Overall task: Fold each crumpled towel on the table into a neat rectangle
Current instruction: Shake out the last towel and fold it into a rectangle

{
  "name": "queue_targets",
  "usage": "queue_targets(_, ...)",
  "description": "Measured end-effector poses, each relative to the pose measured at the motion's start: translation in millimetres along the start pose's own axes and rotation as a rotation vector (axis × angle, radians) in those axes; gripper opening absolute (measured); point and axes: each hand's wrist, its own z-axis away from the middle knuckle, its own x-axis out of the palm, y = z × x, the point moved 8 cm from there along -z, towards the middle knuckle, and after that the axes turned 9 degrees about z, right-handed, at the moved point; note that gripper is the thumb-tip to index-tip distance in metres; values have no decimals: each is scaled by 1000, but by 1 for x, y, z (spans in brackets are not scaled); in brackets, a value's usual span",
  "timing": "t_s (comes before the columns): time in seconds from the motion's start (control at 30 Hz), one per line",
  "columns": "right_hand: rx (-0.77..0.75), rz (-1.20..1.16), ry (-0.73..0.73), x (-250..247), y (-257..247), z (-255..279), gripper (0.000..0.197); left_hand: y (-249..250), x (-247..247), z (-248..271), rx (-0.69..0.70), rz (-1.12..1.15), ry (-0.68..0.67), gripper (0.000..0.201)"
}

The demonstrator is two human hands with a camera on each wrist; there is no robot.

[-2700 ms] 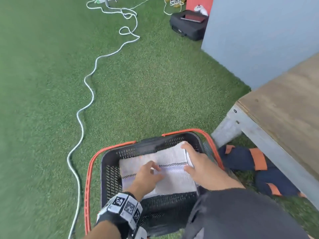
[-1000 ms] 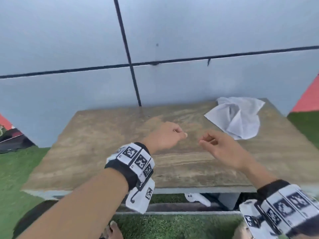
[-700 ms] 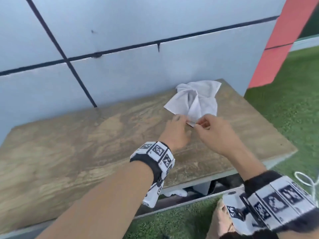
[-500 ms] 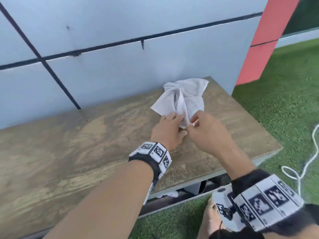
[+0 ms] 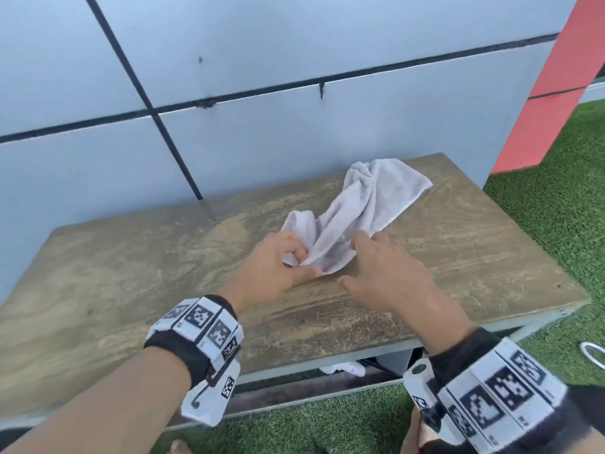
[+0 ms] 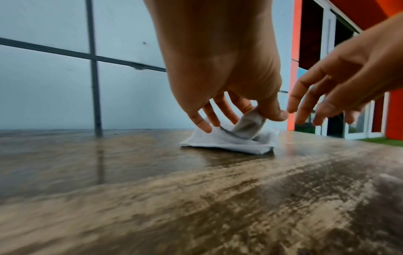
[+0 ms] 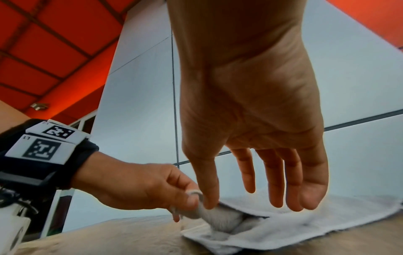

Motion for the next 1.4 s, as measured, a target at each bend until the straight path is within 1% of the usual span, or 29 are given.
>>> queue_targets(0.07, -38, -17, 9, 1, -22, -1, 64, 7, -19, 17, -17, 112, 72, 28)
queue_targets(0.13, -89, -105, 65, -1, -43, -2, 69, 21, -38, 28, 15, 188, 148, 28)
queue_targets(0.23, -222, -315, 202, -5, -66, 3, 65, 47, -60, 38, 43, 229, 210, 26)
queue_targets(0.3, -334, -294, 274, -6, -78, 7, 61, 56, -69, 42, 37, 243, 238, 23)
queue_targets(0.4, -383, -364, 334, -9, -84, 12, 60, 60, -84, 46, 10, 307, 310, 19)
queue_targets(0.47, -371, -373, 309, -3, -83, 10, 61, 52, -97, 50, -33, 411, 405, 18)
queue_targets(0.53, -355, -195, 249, 9, -82, 4, 62, 42, -109, 58, -73, 524, 488, 19)
queue_targets(0.6, -306, 10, 143, 24, -76, -2, 67, 32, -124, 69, -115, 508, 585, 16)
queue_targets(0.7, -227, 241, -55, 48, -59, -7, 71, 4, -151, 89, -208, 416, 746, 11)
queue_targets(0.73, -223, 288, -107, 54, -55, -7, 68, -9, -160, 97, -255, 398, 806, 9)
queue_targets(0.77, -233, 312, -126, 57, -54, -8, 62, -23, -168, 104, -309, 382, 863, 9)
queue_targets(0.8, -260, 331, -110, 58, -57, -8, 52, -37, -172, 111, -362, 355, 908, 11)
queue_targets(0.83, -300, 351, -79, 58, -63, -8, 41, -49, -174, 116, -414, 295, 924, 14)
queue_targets(0.87, -339, 358, -61, 58, -70, -8, 31, -56, -172, 119, -455, 196, 906, 22)
queue_targets(0.9, -377, 331, -57, 61, -77, -8, 22, -62, -165, 119, -479, 76, 852, 33)
queue_targets(0.93, -411, 275, -63, 64, -84, -6, 16, -62, -152, 115, -470, -17, 759, 45)
queue_targets(0.97, -441, 195, -70, 68, -90, -5, 10, -62, -135, 108, -438, -56, 623, 54)
queue_targets(1.0, -471, 91, -75, 69, -95, -4, 6, -59, -113, 100, -405, -74, 443, 58)
queue_targets(1.07, -510, -186, -104, 65, -102, -3, 4, -56, -57, 92, -398, -116, -15, 67)
queue_targets(1.1, -512, -312, -105, 60, -102, -3, 6, -57, -35, 94, -399, -175, -188, 69)
queue_targets(1.13, -504, -392, -89, 53, -100, -5, 9, -59, -22, 96, -390, -251, -270, 64)
queue_targets(1.17, -487, -414, -75, 49, -95, -7, 15, -60, -20, 96, -365, -316, -254, 49)
queue_targets(1.2, -458, -352, -65, 48, -88, -10, 24, -59, -24, 95, -330, -345, -185, 27)
queue_targets(1.23, -413, -197, -57, 50, -77, -14, 34, -60, -28, 93, -307, -336, -128, 10)
queue_targets(1.27, -357, -5, -46, 53, -64, -17, 42, -59, -32, 93, -293, -318, -106, 12)
queue_targets(1.3, -305, 157, -25, 55, -53, -20, 45, -62, -36, 94, -308, -320, -110, 17)
queue_targets(1.33, -270, 255, -5, 55, -44, -22, 42, -63, -42, 95, -341, -350, -114, 18)
queue_targets(1.4, -273, 300, 33, 55, -40, -21, 26, -66, -63, 98, -423, -494, -70, 14)
